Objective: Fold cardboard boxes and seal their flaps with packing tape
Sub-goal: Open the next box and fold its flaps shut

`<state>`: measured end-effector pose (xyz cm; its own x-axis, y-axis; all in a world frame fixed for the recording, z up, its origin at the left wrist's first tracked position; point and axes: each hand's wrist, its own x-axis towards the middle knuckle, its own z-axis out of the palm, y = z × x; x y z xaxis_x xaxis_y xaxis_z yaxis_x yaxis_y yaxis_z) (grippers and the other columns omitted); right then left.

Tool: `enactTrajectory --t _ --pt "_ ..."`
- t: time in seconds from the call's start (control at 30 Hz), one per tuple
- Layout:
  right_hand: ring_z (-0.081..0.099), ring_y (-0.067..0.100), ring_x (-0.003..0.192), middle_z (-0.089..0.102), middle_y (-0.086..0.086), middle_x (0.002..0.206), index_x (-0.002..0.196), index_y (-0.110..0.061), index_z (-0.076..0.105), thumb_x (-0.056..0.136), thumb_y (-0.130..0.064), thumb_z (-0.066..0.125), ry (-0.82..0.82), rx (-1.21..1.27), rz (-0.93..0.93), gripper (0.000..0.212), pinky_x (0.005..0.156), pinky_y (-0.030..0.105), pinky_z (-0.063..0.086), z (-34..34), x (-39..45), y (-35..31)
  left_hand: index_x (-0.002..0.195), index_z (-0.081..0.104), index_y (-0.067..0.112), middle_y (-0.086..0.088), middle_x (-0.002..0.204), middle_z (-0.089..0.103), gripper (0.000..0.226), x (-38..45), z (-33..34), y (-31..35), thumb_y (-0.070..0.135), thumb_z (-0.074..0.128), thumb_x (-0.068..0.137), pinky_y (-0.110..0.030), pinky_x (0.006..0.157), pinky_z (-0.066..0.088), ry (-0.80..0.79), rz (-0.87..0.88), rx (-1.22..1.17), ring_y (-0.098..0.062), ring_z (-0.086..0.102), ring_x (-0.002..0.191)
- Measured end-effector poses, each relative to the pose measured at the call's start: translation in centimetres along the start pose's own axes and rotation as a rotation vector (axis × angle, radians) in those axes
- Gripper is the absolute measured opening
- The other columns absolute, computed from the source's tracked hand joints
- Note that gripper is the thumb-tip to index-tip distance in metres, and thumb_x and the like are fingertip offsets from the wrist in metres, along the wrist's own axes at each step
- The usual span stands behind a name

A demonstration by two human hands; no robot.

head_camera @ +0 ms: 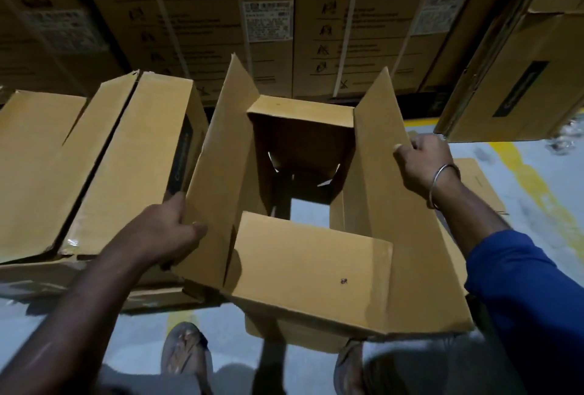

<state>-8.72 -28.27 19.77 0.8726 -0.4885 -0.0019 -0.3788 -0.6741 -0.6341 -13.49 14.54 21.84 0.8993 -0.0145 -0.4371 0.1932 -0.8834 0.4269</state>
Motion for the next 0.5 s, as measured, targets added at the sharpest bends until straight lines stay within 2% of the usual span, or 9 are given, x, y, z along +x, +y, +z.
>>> enactTrajectory --t 0.07,0.13,0.17,0.2,0.27,0.33,0.4,0.5 --pt "0.047 0.027 0.064 0.048 0.001 0.062 0.06 -0.013 0.048 0.1 -0.024 0.062 -0.031 -0.002 -0.012 0.044 0.052 0.027 0.031 0.2 -0.3 -0.6 0.133 0.044 0.027 -0.009 0.113 0.063 0.046 1.0 0.1 0.1 0.047 0.064 0.096 -0.037 0.062 0.055 0.066 -0.007 0.001 -0.027 0.065 0.088" --pt "0.053 0.028 0.076 0.057 0.002 0.072 0.072 -0.013 0.061 0.1 -0.025 0.063 -0.089 0.004 -0.021 0.031 0.057 0.03 0.035 0.4 -0.6 -1.0 0.138 0.048 0.025 -0.007 0.115 0.064 0.055 1.9 0.0 0.2 0.055 0.065 0.095 -0.039 0.068 0.056 0.123 -0.03 -0.053 -0.027 0.065 0.092" --pt "0.058 0.027 0.083 0.064 0.003 0.083 0.087 -0.013 0.069 0.099 -0.026 0.066 -0.134 0.028 -0.014 0.018 0.065 0.031 0.042 0.5 -0.6 -1.2 0.138 0.051 0.023 -0.007 0.114 0.065 0.057 2.4 -0.1 0.2 0.057 0.065 0.094 -0.042 0.072 0.058 0.134 -0.047 -0.102 -0.027 0.065 0.094" --pt "0.063 0.026 0.09 0.068 0.003 0.094 0.103 -0.015 0.072 0.097 -0.029 0.069 -0.185 0.068 0.009 0.016 0.077 0.033 0.05 0.3 -0.9 -1.4 0.136 0.055 0.02 -0.007 0.113 0.066 0.058 2.9 -0.2 0.2 0.059 0.065 0.093 -0.046 0.077 0.059 0.143 -0.062 -0.146 -0.028 0.065 0.094" --pt "0.068 0.027 0.097 0.07 0.004 0.105 0.114 -0.02 0.067 0.092 -0.034 0.074 -0.332 0.141 0.115 0.027 0.089 0.044 0.058 -0.3 -1.9 -1.4 0.127 0.062 0.015 -0.01 0.11 0.067 0.056 3.5 -0.2 0.3 0.059 0.065 0.093 -0.049 0.082 0.06 0.154 -0.09 -0.185 -0.029 0.066 0.093" --pt "0.071 0.029 0.094 0.072 0.008 0.103 0.113 -0.019 0.064 0.089 -0.035 0.079 -0.511 0.121 0.218 0.033 0.085 0.046 0.06 -1.2 -3.3 -0.7 0.124 0.064 0.013 -0.01 0.108 0.067 0.048 3.9 0.0 0.3 0.052 0.064 0.096 -0.047 0.084 0.059 0.163 -0.094 -0.194 -0.029 0.065 0.092" --pt "0.073 0.03 0.088 0.073 0.012 0.099 0.109 -0.015 0.065 0.087 -0.03 0.081 -0.579 0.08 0.259 0.031 0.076 0.042 0.062 -1.6 -4.6 0.1 0.126 0.062 0.013 -0.009 0.11 0.067 0.041 3.8 0.4 0.7 0.044 0.063 0.099 -0.045 0.083 0.057 0.169 -0.079 -0.237 -0.028 0.065 0.092" --pt "0.069 0.029 0.081 0.072 0.014 0.092 0.095 -0.01 0.069 0.086 -0.018 0.076 -0.37 -0.099 0.156 0.013 0.063 0.033 0.055 -1.1 -5.2 0.3 0.123 0.063 0.011 -0.01 0.106 0.068 0.035 3.4 0.8 1.2 0.037 0.063 0.099 -0.039 0.072 0.054 0.235 -0.038 -0.213 -0.029 0.066 0.09"
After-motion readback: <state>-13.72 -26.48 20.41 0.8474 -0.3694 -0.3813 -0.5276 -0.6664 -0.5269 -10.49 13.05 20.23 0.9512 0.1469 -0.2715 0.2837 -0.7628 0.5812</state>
